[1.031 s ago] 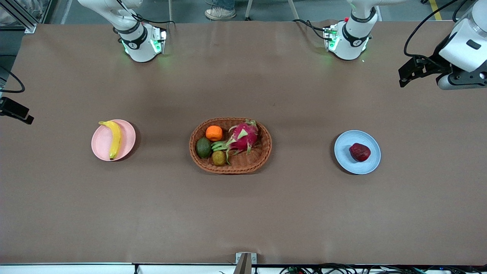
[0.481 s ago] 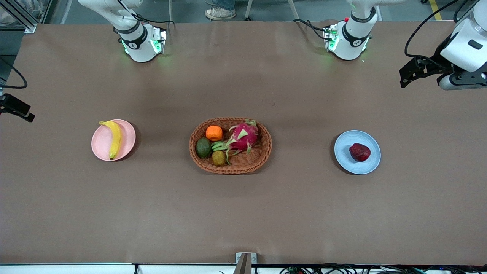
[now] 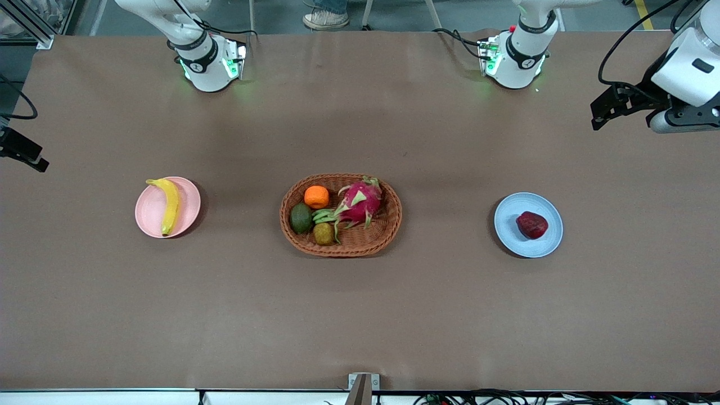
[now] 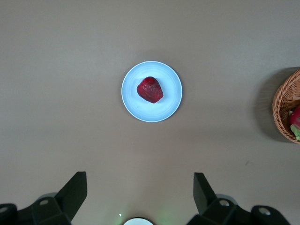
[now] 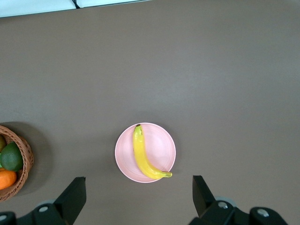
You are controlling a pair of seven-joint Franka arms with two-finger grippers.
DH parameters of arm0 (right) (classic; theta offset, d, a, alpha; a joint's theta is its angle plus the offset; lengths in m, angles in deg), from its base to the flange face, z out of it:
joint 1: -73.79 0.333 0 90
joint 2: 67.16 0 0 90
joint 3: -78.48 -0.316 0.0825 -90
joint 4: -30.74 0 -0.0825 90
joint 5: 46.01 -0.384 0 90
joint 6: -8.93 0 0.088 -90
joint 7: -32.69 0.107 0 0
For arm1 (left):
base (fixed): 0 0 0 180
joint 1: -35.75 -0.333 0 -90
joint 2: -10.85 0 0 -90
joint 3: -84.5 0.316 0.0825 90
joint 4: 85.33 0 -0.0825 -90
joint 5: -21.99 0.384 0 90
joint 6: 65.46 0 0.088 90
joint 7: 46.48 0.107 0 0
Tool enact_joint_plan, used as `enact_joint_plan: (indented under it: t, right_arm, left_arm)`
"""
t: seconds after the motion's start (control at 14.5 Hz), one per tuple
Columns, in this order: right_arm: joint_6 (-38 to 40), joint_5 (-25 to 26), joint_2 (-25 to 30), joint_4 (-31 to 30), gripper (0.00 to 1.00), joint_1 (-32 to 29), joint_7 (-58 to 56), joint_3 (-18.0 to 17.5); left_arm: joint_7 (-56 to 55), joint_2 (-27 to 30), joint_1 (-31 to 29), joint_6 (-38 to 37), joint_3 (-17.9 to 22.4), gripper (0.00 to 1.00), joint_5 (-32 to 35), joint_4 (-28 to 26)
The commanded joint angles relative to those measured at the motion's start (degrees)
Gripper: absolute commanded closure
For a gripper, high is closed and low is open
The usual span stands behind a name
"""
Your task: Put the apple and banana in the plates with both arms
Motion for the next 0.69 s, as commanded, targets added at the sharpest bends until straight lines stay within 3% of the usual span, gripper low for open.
enact_joint_plan:
  t: [0.0, 0.62]
  right_arm:
    - [-1.2, 0.6, 2.3, -3.3, 0.00, -0.2, -0.7, -0.4]
    - [-0.9, 1.3, 2.0, -3.5, 0.00, -0.4, -1.4, -0.4]
  left_arm:
    - [3.0, 0.3, -0.6, 1.2, -0.2, 0.00, -0.8, -0.3]
    - [8.1, -0.9, -0.8, 4.5, 0.4, 0.00, -1.9, -0.6]
